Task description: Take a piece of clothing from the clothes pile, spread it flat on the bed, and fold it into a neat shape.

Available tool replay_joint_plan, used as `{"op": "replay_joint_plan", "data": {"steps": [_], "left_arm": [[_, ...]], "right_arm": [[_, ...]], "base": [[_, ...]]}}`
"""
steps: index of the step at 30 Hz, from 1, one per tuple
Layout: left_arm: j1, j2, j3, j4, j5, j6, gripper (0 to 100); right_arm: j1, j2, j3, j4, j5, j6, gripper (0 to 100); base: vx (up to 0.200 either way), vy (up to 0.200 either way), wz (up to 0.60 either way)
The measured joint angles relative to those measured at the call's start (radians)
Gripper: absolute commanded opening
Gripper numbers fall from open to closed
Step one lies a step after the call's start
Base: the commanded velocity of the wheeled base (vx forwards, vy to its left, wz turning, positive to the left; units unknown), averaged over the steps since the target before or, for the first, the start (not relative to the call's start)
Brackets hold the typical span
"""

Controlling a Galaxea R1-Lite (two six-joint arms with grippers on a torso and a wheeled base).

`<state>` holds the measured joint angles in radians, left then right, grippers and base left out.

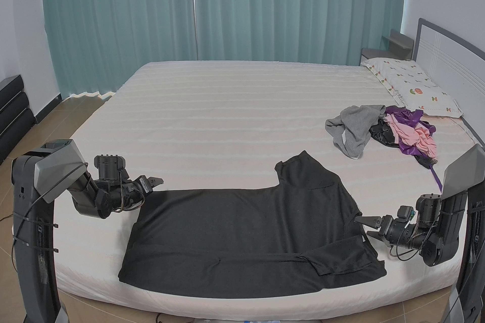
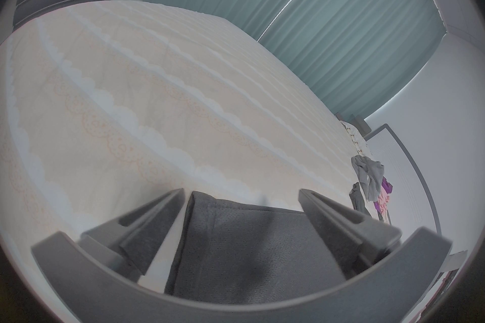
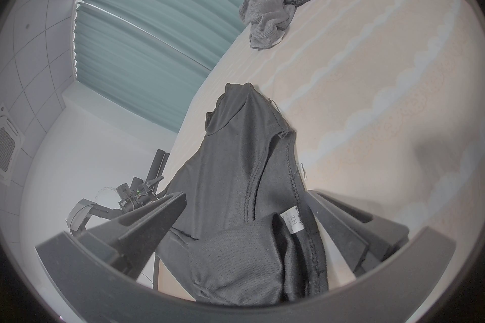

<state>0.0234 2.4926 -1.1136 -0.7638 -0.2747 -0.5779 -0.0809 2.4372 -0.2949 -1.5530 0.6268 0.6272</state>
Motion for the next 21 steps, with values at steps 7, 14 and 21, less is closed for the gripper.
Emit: {"op": "replay_joint_plan", "data": {"steps": [7,14,21], "left_arm": [[0.010,0.000,0.005,0.001,0.012,-0.002,0],[0.034,-0.003,0.013,-0.069,0.044,-0.010,0],[0.031,-0.017,0.055,-0.107,0.046,-0.014,0]], "right_arm": [[0.000,-0.010,-0.016,0.000,-0.011,0.068,100],[0.008,-0.036,-0.047,0.000,-0.079,0.080,100],[0.039,-0.039,-0.126,0.001,-0.144,0.076,100]], "base": [[0.000,0.000,0.00],[0.000,0.000,0.00],[0.000,0.000,0.00]]}}
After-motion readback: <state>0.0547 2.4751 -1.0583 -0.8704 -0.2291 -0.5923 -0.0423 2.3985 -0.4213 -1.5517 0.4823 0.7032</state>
